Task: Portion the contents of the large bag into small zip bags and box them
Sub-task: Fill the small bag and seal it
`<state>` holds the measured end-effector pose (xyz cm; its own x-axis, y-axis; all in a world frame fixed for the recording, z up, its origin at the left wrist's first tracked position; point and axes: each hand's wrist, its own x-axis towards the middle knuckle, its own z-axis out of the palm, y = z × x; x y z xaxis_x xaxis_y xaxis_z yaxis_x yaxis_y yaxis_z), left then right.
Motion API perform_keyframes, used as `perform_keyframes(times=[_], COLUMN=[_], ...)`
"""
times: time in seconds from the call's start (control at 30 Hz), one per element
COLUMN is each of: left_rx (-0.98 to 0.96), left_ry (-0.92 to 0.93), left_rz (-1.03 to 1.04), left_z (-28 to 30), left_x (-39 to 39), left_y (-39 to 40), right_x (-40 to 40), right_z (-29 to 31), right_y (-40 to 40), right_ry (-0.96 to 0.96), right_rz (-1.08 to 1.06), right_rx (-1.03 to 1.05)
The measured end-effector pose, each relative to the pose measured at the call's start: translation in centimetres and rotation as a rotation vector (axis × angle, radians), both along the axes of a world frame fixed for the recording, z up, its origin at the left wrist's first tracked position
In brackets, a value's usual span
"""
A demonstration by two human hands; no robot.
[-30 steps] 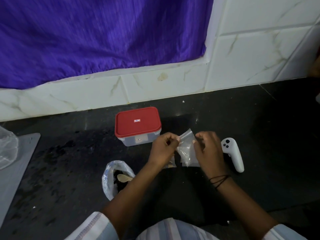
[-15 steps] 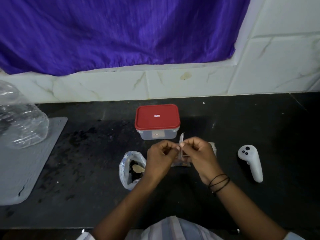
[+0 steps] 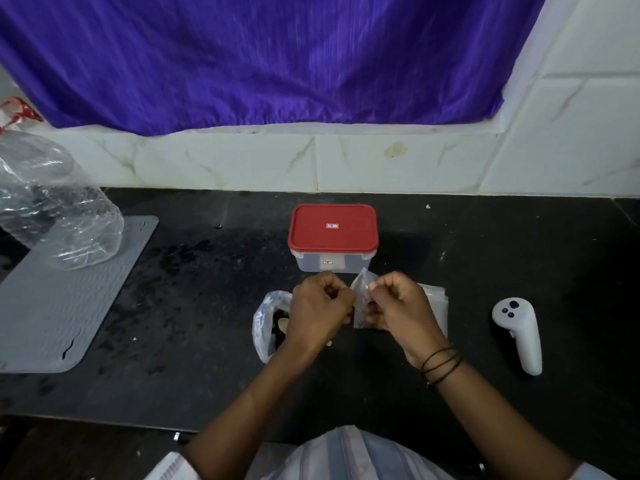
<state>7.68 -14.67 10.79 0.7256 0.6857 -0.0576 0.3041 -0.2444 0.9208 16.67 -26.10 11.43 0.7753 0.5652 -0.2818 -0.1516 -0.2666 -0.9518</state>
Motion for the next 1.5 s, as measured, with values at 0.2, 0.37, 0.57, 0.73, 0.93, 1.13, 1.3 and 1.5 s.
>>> perform_keyframes(times=[0.2,0.37,0.57,0.73,0.93,1.13,1.3,1.5], left_rx=[0.375,0.577,0.71,0.534,0.488,0.608,0.628,0.564], left_ry=[0.154,0.121,0.061,-0.144,-0.042,-0.141,-0.084,-0.105], left_rz=[0.082,-0.034,-0.15,-0.186,-0.324,-0.236,-0.172,-0.013], left_z=[1.3,1.2,1.4,-0.3,-1.5,-1.3,-1.9,-1.8], left_x=[-0.1,-0.7,-1.4,-2.3,-3.0,-3.3,-4.9,-6.9], left_y=[0.1,0.2,0.9,0.9,2.0,1.8,2.9,4.1], right_x=[-1.3,-0.5,-0.2,0.4,0.2,-0.9,-1.8,-2.7], right_z=[1.6,3.4,4.1,5.0,5.3,4.5,4.2,4.1], right_y=[0.1,0.8,1.2,1.8,1.9,3.6,4.8,6.1], right_ry=[-1.009,-0.732,-0.667,-0.577,-0.104,-0.489,-0.601,-0.479], right_rz=[0.422,0.483,0.561,0.689,0.671,0.704,0.812,0.867], right_rx=[-0.432,-0.533,-0.572,-0.611,-0.243,-0.329,-0.392,-0.176])
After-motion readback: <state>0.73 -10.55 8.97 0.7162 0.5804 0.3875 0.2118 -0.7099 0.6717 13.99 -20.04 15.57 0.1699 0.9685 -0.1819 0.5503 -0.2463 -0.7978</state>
